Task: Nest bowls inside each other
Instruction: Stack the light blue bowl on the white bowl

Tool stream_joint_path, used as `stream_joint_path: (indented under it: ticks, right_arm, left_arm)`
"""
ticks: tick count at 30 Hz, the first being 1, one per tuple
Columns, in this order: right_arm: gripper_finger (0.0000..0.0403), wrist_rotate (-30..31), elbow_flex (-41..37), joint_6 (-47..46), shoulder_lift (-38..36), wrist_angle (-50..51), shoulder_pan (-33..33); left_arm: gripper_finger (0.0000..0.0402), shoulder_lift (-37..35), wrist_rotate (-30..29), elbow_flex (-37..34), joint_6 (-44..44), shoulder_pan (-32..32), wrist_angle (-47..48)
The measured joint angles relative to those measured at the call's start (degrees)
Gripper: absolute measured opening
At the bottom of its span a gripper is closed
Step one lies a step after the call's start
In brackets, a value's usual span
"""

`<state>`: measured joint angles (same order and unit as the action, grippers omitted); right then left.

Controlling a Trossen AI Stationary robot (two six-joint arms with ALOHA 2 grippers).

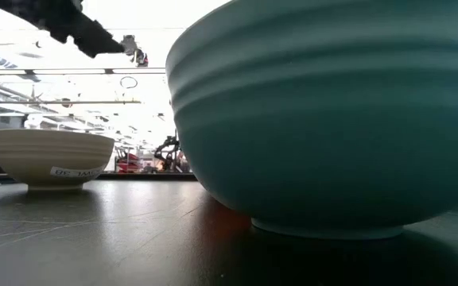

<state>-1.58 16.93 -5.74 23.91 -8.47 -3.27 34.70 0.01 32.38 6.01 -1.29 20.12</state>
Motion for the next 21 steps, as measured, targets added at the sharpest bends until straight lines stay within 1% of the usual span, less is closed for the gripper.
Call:
stream_joint_path:
  ticks: [2,4,7,9,11,14,17,19,21]
  right_arm:
    - [0.0236,0.0,0.0,0.9,0.0,-0.8,0.0]
    - [0.0236,0.5,0.0,2.6,0.1,-1.9,0.0]
    - [0.0235,4.8,0.6,3.9,1.0,-2.3,-0.2]
    - [0.0235,6.5,2.1,4.7,2.6,-0.7,-1.1]
    - [0.0235,7.2,5.3,5.0,4.7,4.1,-2.8]
    - [0.0235,7.5,12.3,5.1,8.5,15.5,-5.5]
    - [0.0235,7.3,19.9,3.5,12.2,27.4,-6.9]
    - [0.0235,5.1,24.0,1.7,14.3,34.0,-6.9]
    - [0.0235,2.8,26.5,-0.1,16.2,39.5,-6.9]
  left_arm:
    - [0.0232,-1.6,-0.7,-1.4,1.0,2.4,-0.5]
    - [0.0232,-3.0,-2.7,-2.3,2.1,4.6,-1.4]
    - [0.0232,-5.2,-7.8,-3.5,3.5,6.8,-1.8]
    - [0.0232,-6.7,-9.5,-4.0,4.0,7.6,-1.9]
    - [0.0232,-7.9,-9.5,-4.1,4.0,7.9,-1.9]
    - [0.0232,-9.0,-9.2,-4.1,3.9,8.4,-2.0]
    - [0.0232,-9.4,-9.1,-4.1,4.2,8.7,-1.8]
    - [0.0232,-9.4,-9.1,-4.1,4.4,8.8,-1.8]
    - [0.0232,-9.3,-9.0,-4.1,4.5,8.8,-1.6]
